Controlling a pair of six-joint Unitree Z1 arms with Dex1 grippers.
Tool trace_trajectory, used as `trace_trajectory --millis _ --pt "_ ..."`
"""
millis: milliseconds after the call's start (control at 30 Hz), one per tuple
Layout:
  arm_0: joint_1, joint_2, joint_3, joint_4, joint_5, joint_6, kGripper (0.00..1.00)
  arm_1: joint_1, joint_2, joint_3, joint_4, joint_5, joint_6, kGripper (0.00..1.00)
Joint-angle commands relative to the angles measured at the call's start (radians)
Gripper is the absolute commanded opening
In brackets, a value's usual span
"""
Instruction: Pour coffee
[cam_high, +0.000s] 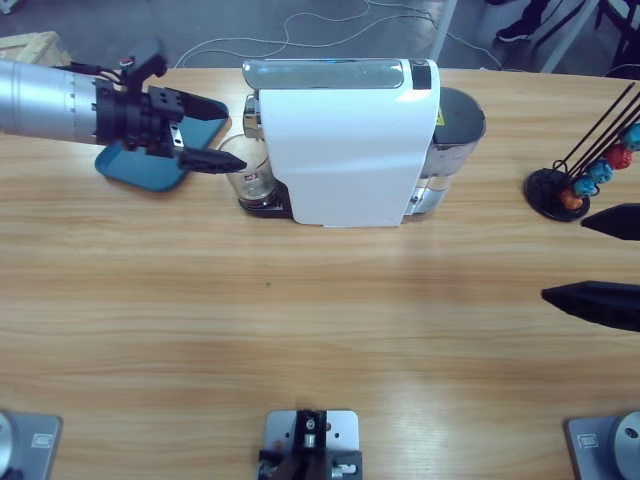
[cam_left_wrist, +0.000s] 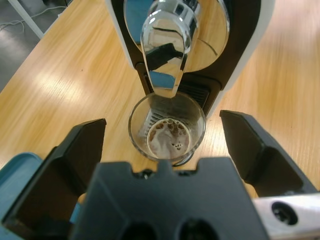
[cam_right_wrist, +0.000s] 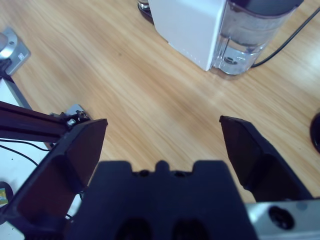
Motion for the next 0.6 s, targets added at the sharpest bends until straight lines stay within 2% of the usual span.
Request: trace_trajectory --millis 33,600 --pt "0.002 0.088 -0.001 -0.012 -0.019 0.010 0.982 0.007 0.037 0.037 0.002 0.020 -0.005 1.000" --pt "-0.026 0.144 -0.013 -0.034 0.004 0.014 0.982 0.007 0.037 0.051 0.001 0.025 -0.005 1.000"
